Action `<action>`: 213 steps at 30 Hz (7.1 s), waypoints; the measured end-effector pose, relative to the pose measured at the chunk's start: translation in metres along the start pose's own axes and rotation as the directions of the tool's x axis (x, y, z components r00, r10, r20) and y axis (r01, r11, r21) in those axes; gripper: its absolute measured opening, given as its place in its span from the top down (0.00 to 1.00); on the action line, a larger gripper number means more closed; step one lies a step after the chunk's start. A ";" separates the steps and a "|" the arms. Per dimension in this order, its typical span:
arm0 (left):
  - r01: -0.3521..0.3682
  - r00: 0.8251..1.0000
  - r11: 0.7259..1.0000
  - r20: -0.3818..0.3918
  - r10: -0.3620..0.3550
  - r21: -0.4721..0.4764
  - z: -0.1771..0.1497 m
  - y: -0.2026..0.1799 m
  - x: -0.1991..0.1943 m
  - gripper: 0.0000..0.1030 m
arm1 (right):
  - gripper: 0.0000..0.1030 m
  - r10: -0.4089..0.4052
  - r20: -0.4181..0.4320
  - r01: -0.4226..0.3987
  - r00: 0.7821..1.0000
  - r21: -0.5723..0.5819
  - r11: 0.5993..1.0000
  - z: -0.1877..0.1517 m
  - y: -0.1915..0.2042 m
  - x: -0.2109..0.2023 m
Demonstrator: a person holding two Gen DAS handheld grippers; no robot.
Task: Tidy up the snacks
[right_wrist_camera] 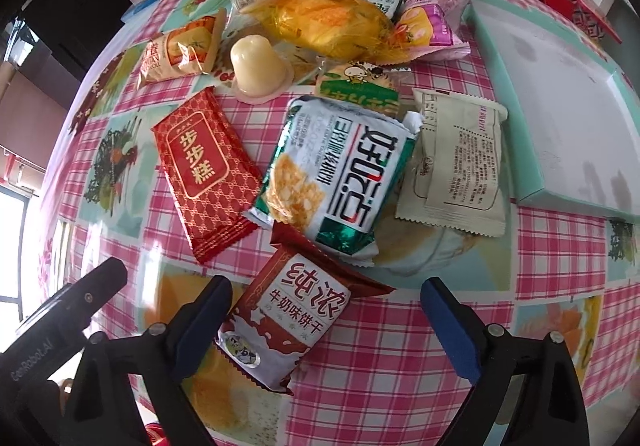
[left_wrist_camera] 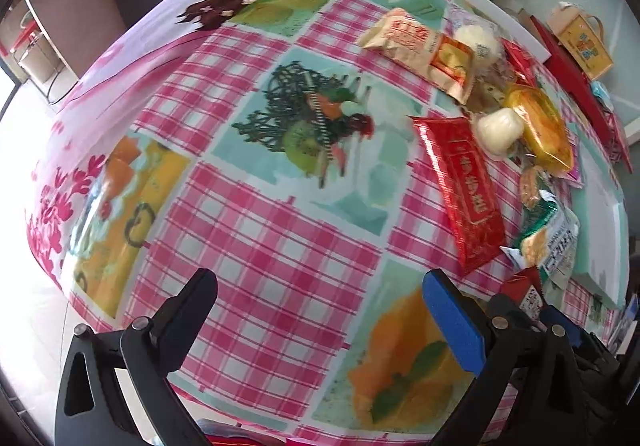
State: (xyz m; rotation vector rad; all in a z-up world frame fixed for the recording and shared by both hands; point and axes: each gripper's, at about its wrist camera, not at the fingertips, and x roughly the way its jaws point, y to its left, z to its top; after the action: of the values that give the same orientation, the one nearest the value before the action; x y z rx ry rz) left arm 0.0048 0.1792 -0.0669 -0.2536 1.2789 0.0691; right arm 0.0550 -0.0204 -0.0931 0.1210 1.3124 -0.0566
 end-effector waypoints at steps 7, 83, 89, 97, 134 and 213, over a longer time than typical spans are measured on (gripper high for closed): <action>0.027 1.000 0.998 0.001 -0.027 0.050 -0.003 -0.028 0.004 0.01 | 0.15 -0.039 0.013 0.039 0.999 0.037 0.999 -0.006 -0.010 0.006; 0.291 0.937 0.889 0.081 -0.339 0.353 0.070 -0.294 -0.019 0.52 | 0.59 -0.146 0.402 -0.001 0.904 0.343 0.939 0.052 -0.221 -0.114; 0.317 0.925 0.868 0.079 -0.372 0.382 0.082 -0.336 -0.012 0.52 | 0.59 -0.200 0.416 0.004 0.887 0.427 0.904 0.074 -0.261 -0.117; 0.312 0.927 0.852 0.061 -0.370 0.420 0.093 -0.375 0.018 0.52 | 0.59 -0.242 0.406 0.027 0.881 0.468 0.883 0.090 -0.299 -0.096; 0.042 0.969 0.907 0.204 -0.139 0.420 0.109 -0.381 0.037 0.12 | 0.06 -0.322 0.293 0.140 0.900 0.505 0.852 0.094 -0.337 -0.062; -0.030 0.999 0.990 0.035 0.035 -0.137 0.077 -0.110 0.037 0.12 | 0.30 0.104 0.215 -0.112 0.971 0.023 0.993 0.058 -0.118 -0.033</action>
State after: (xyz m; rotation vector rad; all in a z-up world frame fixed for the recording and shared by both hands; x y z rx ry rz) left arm 0.1088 0.0868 -0.0653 -0.3469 1.2426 0.1890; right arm 0.0888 -0.1450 -0.0531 0.2108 1.0882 0.0005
